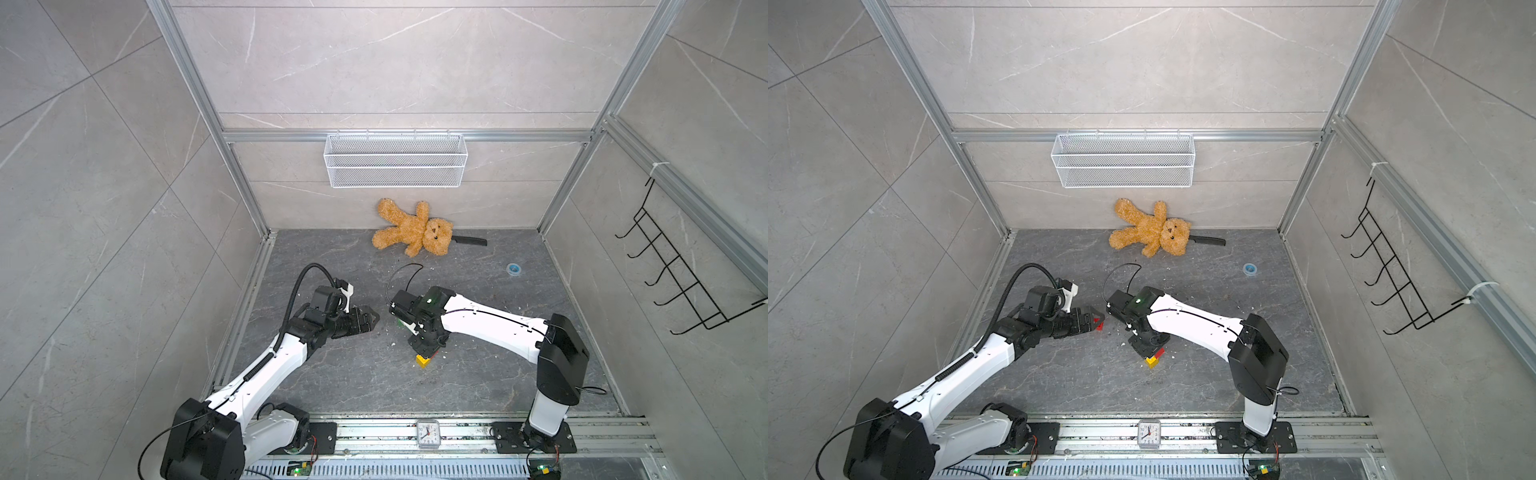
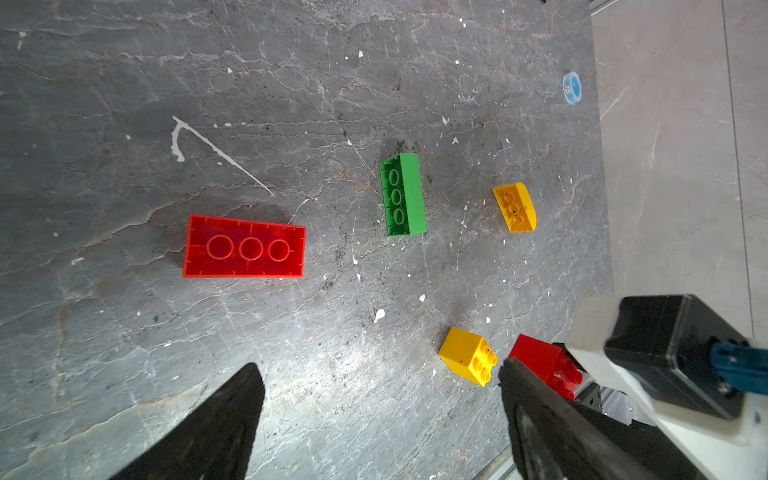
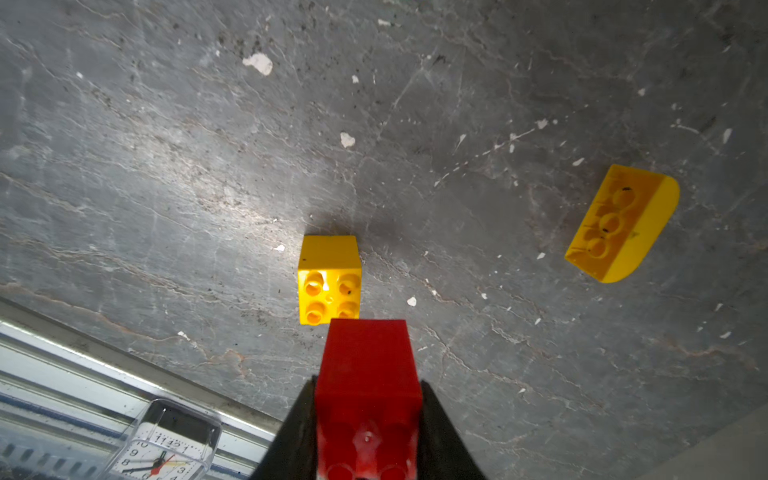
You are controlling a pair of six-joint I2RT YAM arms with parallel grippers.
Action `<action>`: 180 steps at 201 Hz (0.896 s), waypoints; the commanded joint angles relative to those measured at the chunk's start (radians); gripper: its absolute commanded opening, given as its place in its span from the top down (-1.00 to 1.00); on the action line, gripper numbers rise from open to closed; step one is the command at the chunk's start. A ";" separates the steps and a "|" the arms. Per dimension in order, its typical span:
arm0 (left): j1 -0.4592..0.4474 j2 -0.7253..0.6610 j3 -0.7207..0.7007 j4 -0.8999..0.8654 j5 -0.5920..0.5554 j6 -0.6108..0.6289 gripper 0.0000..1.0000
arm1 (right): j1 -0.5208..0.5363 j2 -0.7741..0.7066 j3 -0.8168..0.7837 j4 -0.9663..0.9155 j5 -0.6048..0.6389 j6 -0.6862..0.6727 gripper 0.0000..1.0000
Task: Assemble an ice cream with lego
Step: Assemble the lego brick with the lego brick.
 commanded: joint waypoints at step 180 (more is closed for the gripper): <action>-0.009 -0.086 0.022 -0.085 -0.156 0.014 -0.90 | -0.018 0.031 -0.069 0.091 -0.046 -0.016 0.65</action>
